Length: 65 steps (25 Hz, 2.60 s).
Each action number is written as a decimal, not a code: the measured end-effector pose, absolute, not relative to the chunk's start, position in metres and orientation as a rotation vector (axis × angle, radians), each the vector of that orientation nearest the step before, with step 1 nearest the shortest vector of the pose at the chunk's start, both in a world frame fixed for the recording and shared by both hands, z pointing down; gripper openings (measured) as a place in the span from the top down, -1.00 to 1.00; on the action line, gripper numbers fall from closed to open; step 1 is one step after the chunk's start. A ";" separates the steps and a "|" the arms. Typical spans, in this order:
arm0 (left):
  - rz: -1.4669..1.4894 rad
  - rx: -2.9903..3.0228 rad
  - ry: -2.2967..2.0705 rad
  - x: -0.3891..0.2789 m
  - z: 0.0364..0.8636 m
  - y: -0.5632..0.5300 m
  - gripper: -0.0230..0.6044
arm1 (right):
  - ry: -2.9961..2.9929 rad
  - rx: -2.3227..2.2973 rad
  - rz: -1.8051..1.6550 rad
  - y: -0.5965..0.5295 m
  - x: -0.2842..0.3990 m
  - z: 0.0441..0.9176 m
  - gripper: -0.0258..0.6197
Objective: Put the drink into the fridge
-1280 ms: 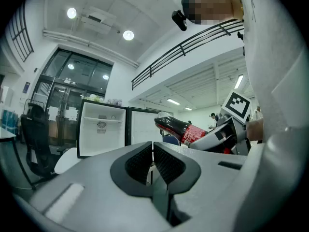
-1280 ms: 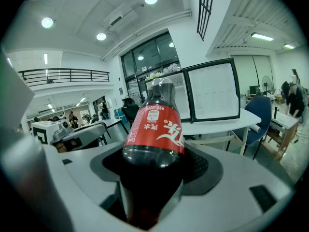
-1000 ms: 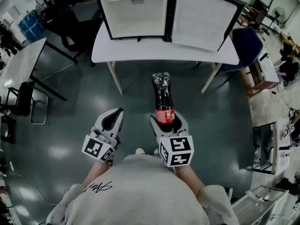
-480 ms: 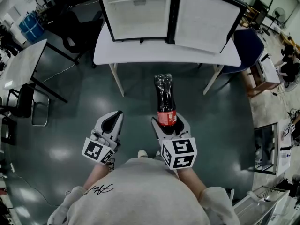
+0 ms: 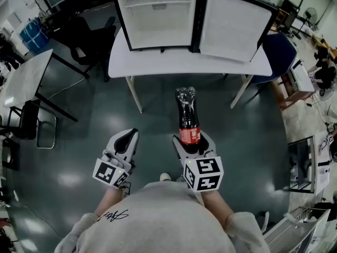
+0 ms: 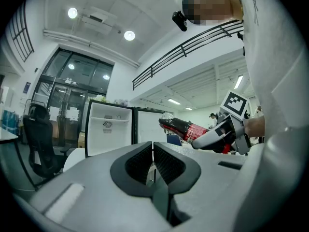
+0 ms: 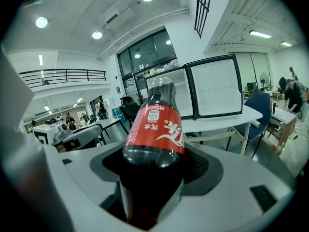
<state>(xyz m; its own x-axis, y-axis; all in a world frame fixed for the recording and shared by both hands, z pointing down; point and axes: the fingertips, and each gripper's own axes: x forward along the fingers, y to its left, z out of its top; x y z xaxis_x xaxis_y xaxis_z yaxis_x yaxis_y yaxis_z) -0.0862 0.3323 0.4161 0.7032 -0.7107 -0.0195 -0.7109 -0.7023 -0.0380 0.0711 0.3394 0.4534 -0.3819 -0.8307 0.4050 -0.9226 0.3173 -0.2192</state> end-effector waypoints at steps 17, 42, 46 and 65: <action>0.009 -2.882 1.172 -0.100 0.429 0.313 0.89 | -2.300 1.620 0.662 0.325 0.059 0.470 -0.08; 0.018 -2.825 1.249 -0.059 0.411 0.142 0.89 | -2.365 1.514 0.627 0.141 0.091 0.456 -0.08; 0.008 -2.818 1.266 -0.050 0.410 0.116 0.89 | -2.368 1.492 0.622 0.114 0.099 0.456 -0.08; 0.014 -2.796 1.372 -0.042 0.411 0.047 0.89 | -2.389 1.407 0.644 0.045 0.109 0.467 -0.08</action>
<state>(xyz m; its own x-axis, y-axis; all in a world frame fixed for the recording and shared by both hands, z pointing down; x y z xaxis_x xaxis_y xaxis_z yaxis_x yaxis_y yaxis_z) -0.0420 0.0475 0.4113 0.6120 -0.7906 -0.0204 -0.7908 -0.6117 -0.0209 0.1090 0.0450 0.4668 -0.4782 -0.7462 0.4632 -0.8779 0.4214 -0.2274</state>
